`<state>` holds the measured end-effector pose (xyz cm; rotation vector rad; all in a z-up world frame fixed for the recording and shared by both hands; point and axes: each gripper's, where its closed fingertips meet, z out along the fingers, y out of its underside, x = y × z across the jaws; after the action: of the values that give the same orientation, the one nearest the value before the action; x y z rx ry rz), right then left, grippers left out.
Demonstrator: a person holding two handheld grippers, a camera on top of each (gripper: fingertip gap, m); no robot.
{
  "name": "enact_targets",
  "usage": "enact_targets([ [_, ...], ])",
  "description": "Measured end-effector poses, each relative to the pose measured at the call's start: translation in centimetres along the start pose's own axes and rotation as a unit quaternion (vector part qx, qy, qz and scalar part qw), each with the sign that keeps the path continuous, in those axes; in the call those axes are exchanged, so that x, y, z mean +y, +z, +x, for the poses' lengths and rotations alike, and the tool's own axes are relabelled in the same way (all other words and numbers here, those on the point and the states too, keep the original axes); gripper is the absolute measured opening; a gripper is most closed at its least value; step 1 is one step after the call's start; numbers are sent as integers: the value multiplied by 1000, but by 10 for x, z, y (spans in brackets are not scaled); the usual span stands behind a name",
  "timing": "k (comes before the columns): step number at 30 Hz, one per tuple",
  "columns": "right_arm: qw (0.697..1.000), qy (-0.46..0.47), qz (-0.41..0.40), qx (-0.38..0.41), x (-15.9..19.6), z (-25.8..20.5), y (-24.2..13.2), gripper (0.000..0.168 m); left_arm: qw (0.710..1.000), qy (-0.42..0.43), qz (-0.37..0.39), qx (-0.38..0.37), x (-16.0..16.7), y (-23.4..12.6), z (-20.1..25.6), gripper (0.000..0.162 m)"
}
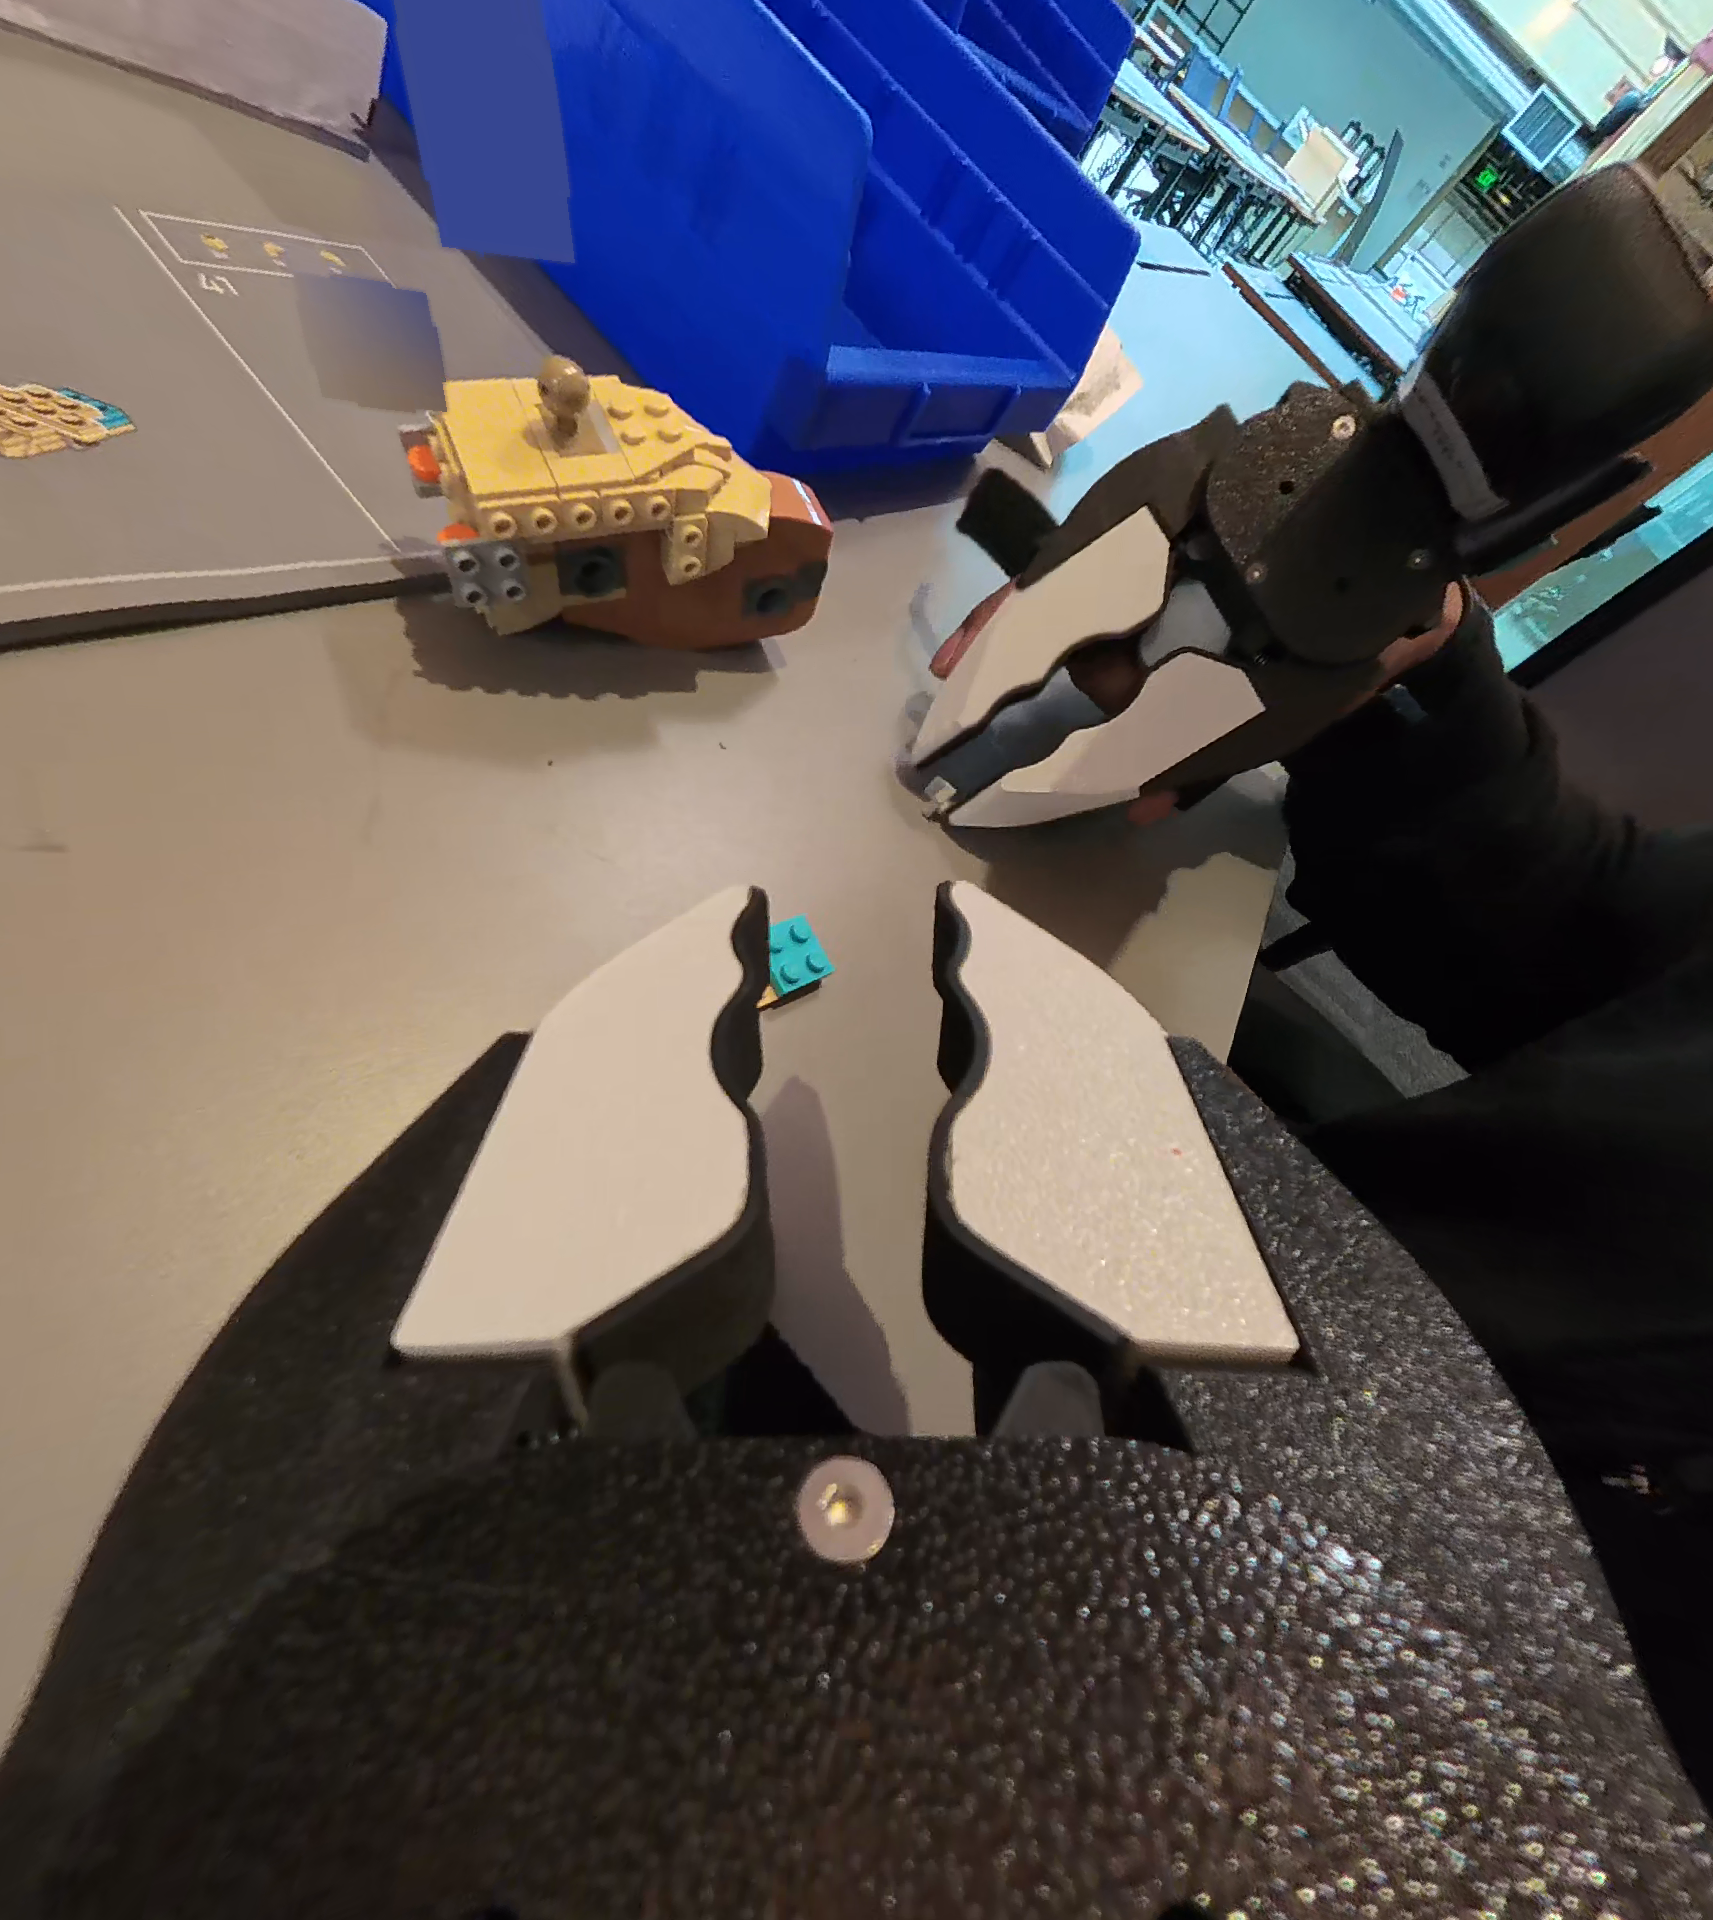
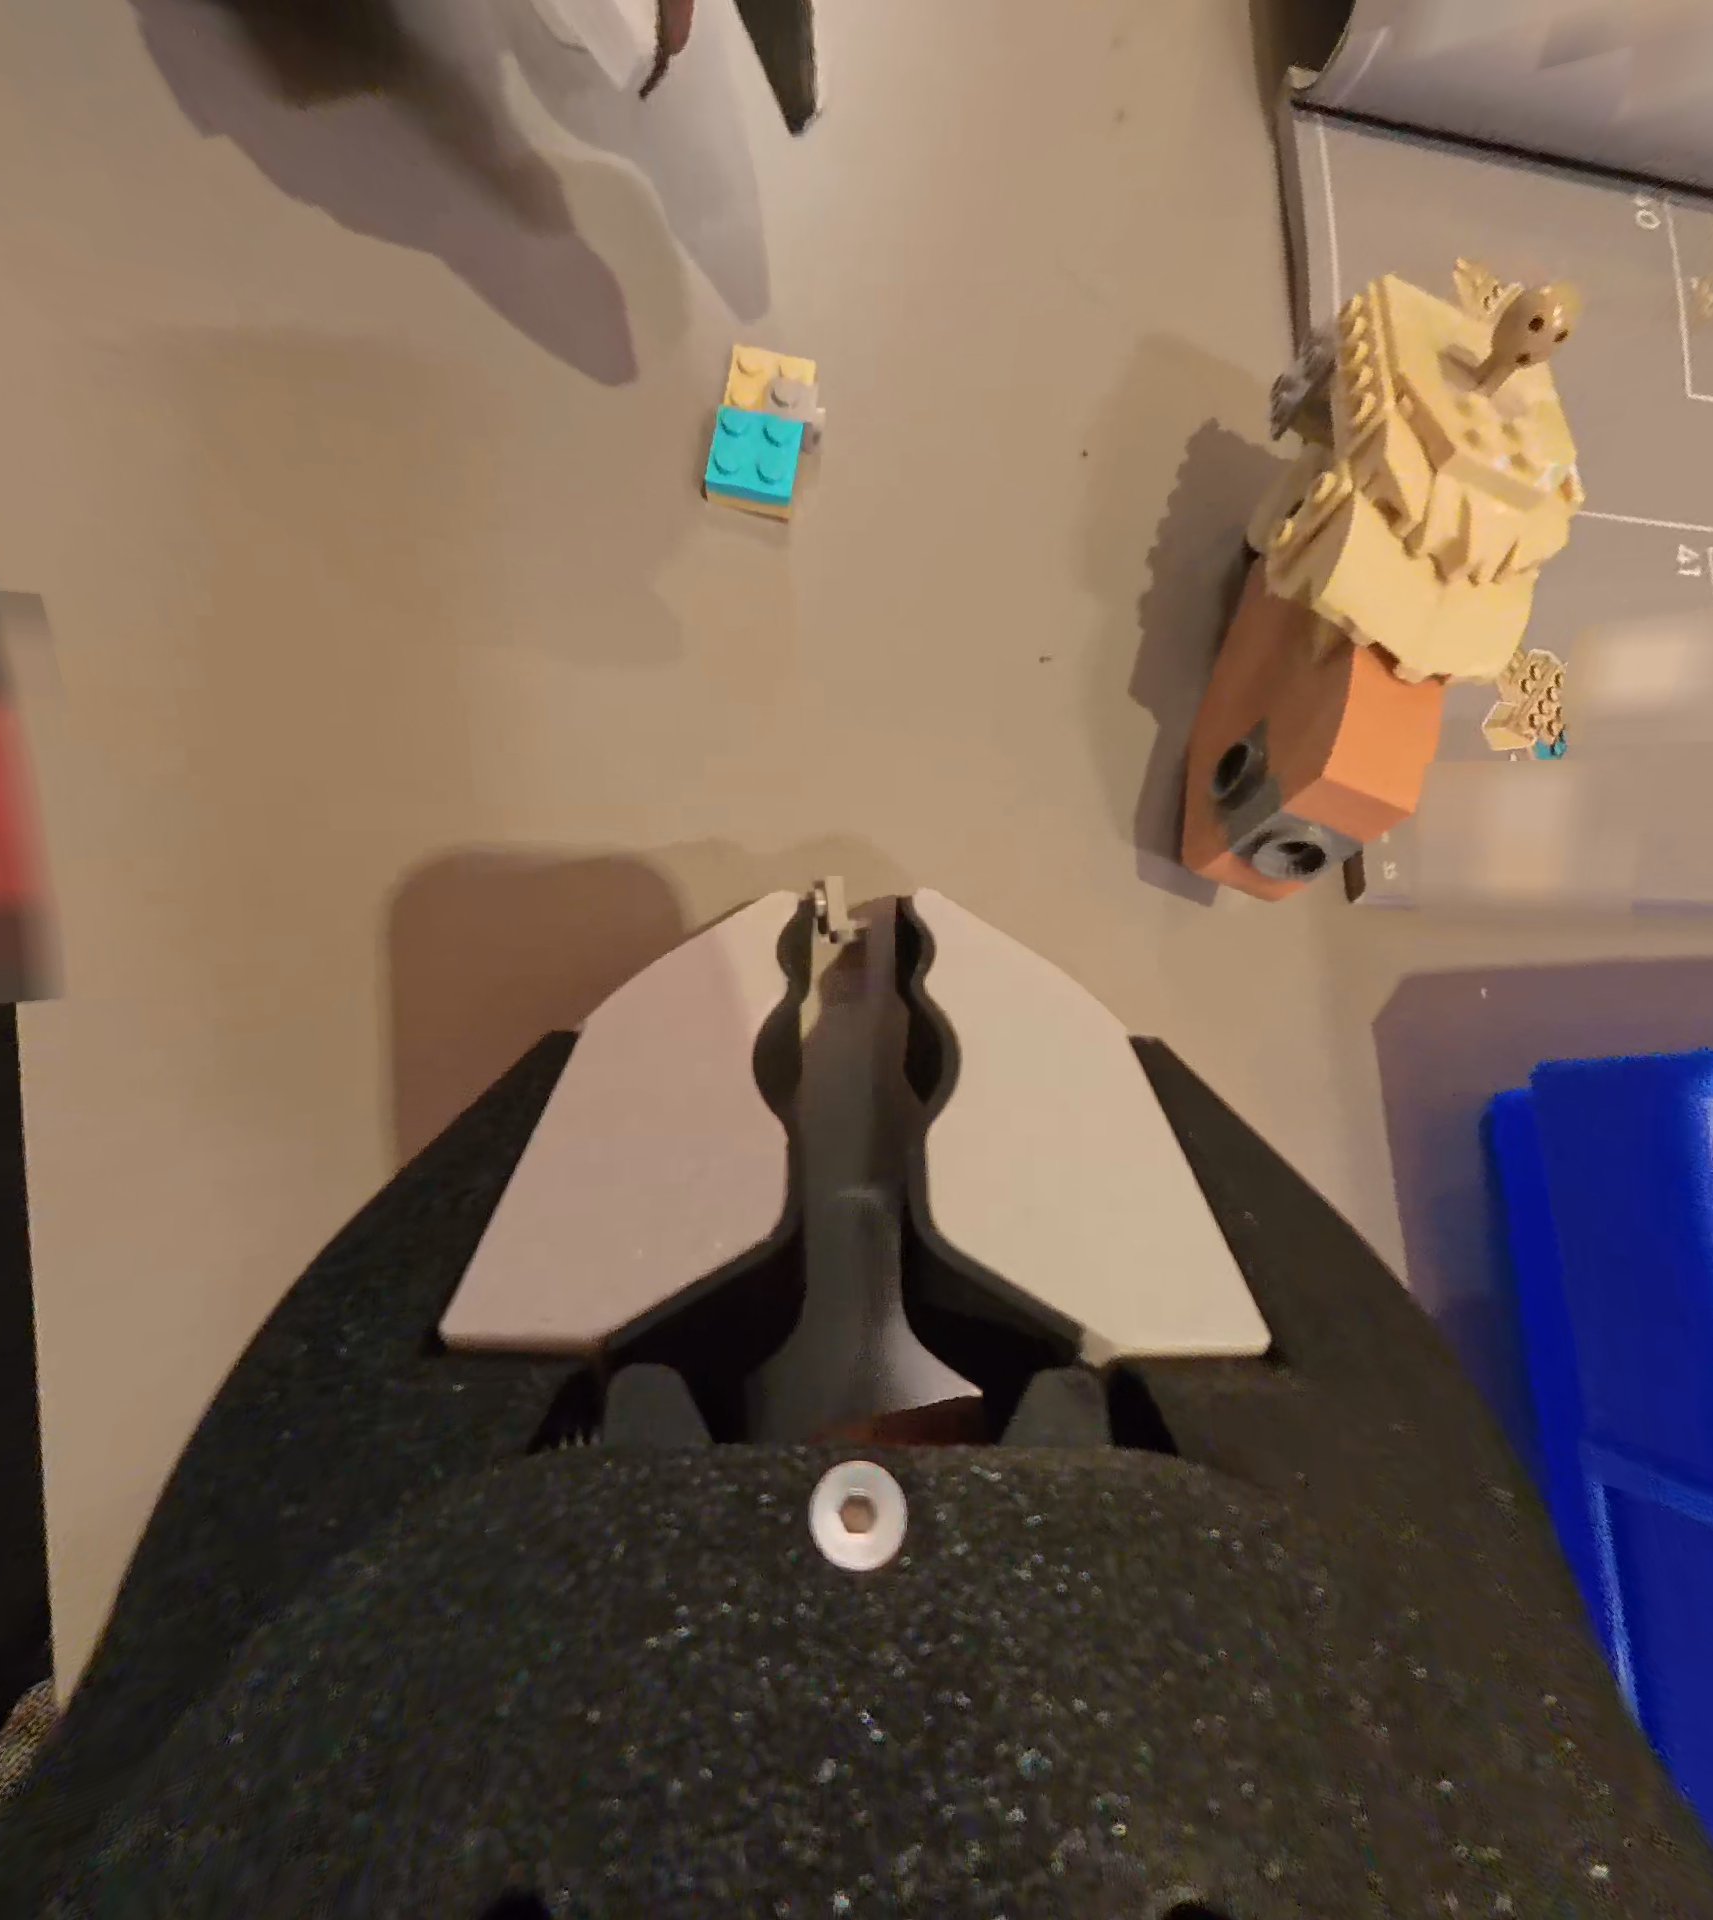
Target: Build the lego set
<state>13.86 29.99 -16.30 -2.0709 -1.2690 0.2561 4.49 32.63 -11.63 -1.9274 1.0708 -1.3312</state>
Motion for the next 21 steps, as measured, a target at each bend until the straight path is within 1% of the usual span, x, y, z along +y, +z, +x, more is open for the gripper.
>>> enact_targets([
  [2,1000,-1,0,-6,-2,-2,2,9,1000,-1,4,3,-1,-1,1,29],
  [6,1000,29,6,-8,-6,-2,3,8,1000,1,8,9,-2,-2,2,29],
  [8,995,86,45,-19,-18,-1,1,8,1000,7,11,13,-2,-3,4,30],
  [10,977,171,115,-47,-39,-2,-3,5,999,16,9,27,-2,-3,10,29],
  [13,920,297,230,-114,-74,-7,-15,5,997,34,25,66,-5,-4,25,28],
  [16,865,355,314,-165,-102,-15,-24,5,992,36,68,99,-14,-8,39,25],
  [18,828,389,357,-187,-116,-18,-28,5,989,46,94,102,-19,-11,44,24],
  [21,764,451,411,-207,-127,-14,-34,5,984,70,135,96,-26,-16,50,20],
])
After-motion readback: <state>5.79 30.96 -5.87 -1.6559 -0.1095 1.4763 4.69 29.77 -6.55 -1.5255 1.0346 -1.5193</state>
